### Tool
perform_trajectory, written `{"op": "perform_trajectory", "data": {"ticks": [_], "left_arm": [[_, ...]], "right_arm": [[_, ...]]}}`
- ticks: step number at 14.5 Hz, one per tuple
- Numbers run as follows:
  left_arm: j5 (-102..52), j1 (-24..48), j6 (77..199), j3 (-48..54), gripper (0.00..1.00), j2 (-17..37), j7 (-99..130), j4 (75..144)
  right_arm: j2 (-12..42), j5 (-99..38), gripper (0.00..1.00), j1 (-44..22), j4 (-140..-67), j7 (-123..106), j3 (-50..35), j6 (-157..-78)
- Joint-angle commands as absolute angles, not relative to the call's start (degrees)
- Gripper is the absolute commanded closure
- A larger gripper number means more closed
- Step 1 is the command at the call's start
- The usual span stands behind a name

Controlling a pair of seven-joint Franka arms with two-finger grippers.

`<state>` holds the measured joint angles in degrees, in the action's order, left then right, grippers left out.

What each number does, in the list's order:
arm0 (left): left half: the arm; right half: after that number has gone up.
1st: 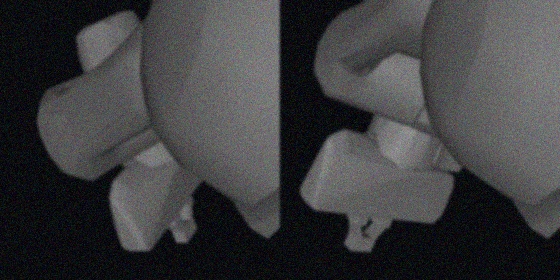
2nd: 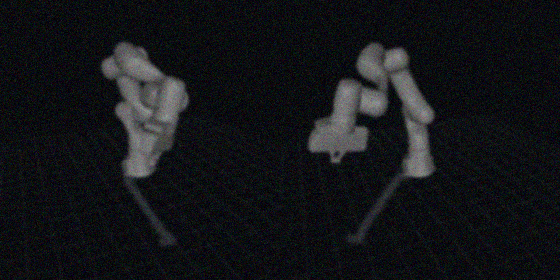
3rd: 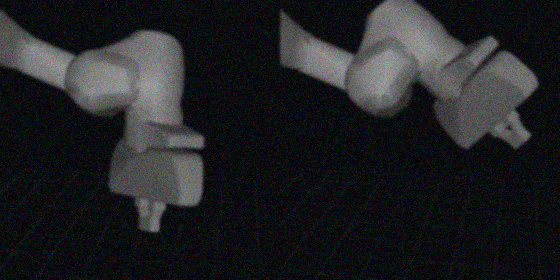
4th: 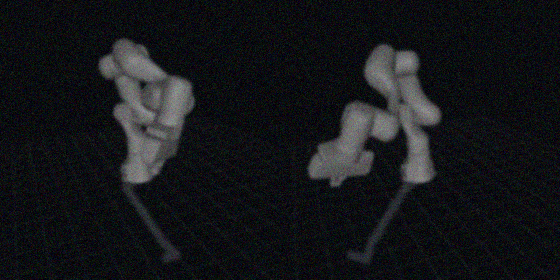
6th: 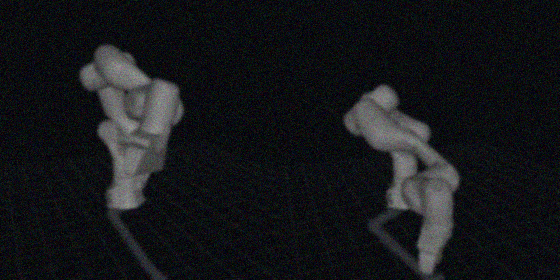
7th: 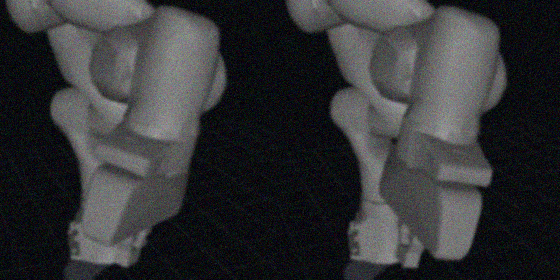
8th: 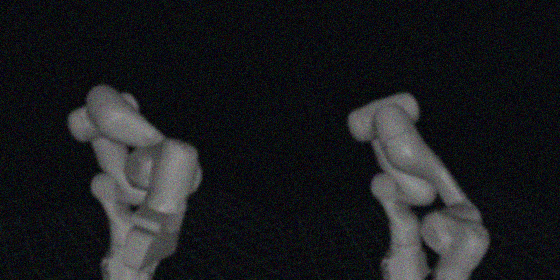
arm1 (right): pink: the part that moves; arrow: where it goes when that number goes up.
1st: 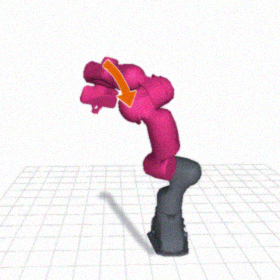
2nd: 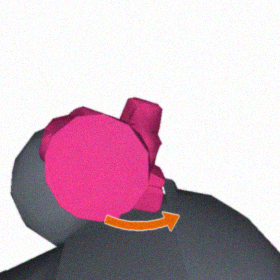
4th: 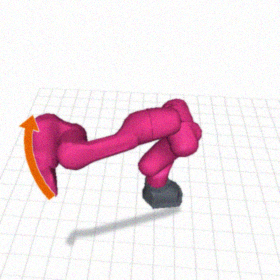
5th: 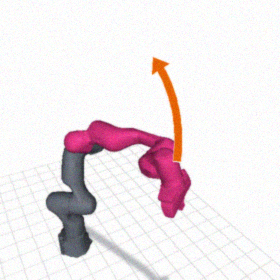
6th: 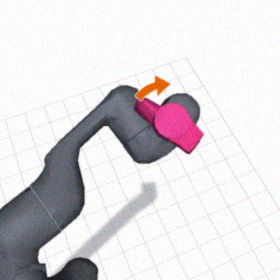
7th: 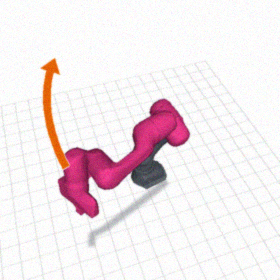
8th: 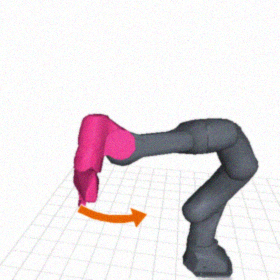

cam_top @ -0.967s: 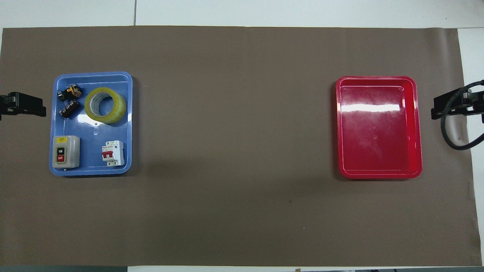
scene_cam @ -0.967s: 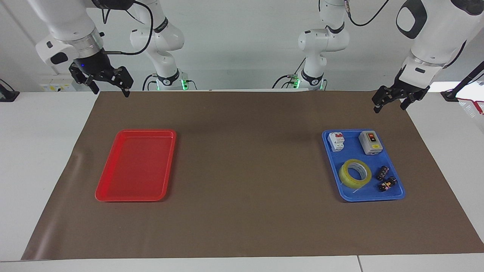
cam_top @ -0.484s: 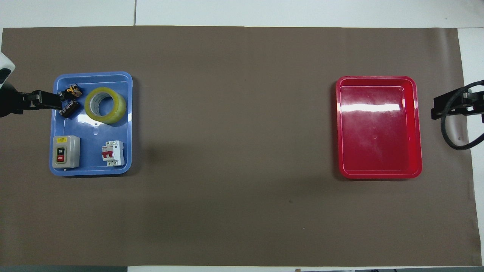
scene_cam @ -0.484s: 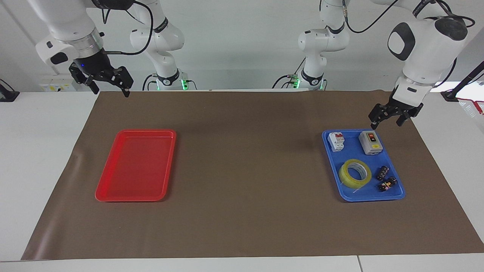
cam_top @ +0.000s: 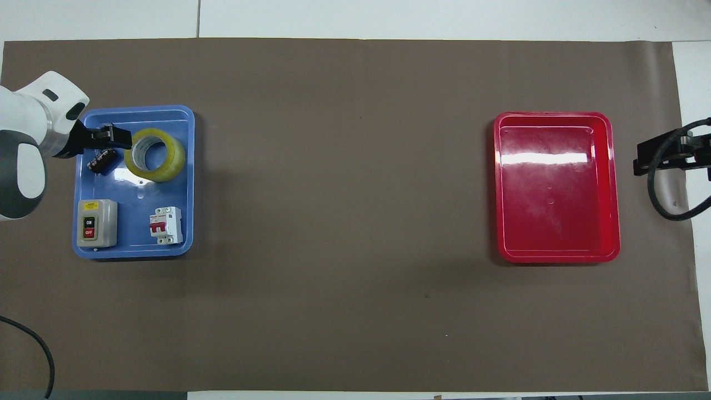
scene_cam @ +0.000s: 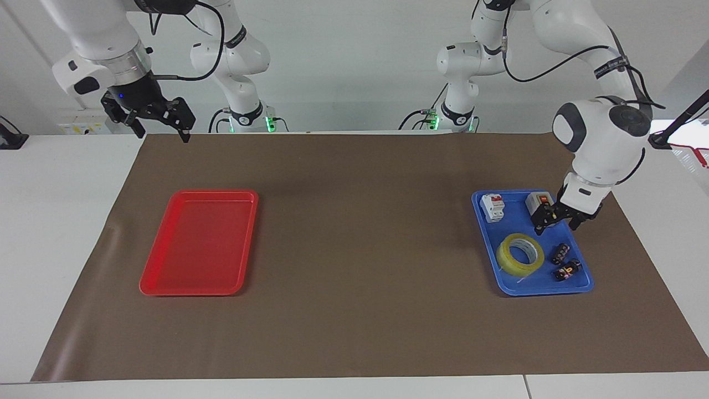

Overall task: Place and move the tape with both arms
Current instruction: 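Reach the left gripper over the blue tray to the yellow tape roll, then grasp the yellow tape with the left gripper and lift it out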

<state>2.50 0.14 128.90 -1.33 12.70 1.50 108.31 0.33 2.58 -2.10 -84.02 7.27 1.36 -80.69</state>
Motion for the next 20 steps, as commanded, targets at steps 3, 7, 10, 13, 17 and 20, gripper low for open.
{"op": "perform_trajectory", "data": {"ticks": [3,7,10,13,17,20], "left_arm": [[2.0,-0.2,138.2,-1.4,0.06,14.6,1.0,114.2],[2.0,0.1,139.7,-1.3,0.25,16.2,1.2,115.4],[2.0,0.0,141.1,-1.3,0.93,16.3,1.5,116.5],[2.0,-0.1,139.8,-1.3,1.00,15.9,1.5,116.5],[1.9,0.6,131.0,-1.4,1.00,11.4,1.6,113.4],[2.1,3.8,122.7,-1.0,1.00,9.7,6.6,108.8]], "right_arm": [[-0.4,1.8,0.00,-2.0,-84.6,6.4,1.5,-80.0],[-0.5,1.8,0.00,-2.0,-84.6,6.4,1.5,-80.0],[-0.5,1.8,0.00,-2.0,-84.6,6.4,1.5,-80.0],[-0.5,1.8,0.00,-2.0,-84.6,6.3,1.5,-80.0],[-0.5,1.8,0.00,-2.0,-84.6,6.4,1.5,-80.0],[-0.5,1.8,0.00,-2.0,-84.6,6.4,1.5,-80.0]]}}
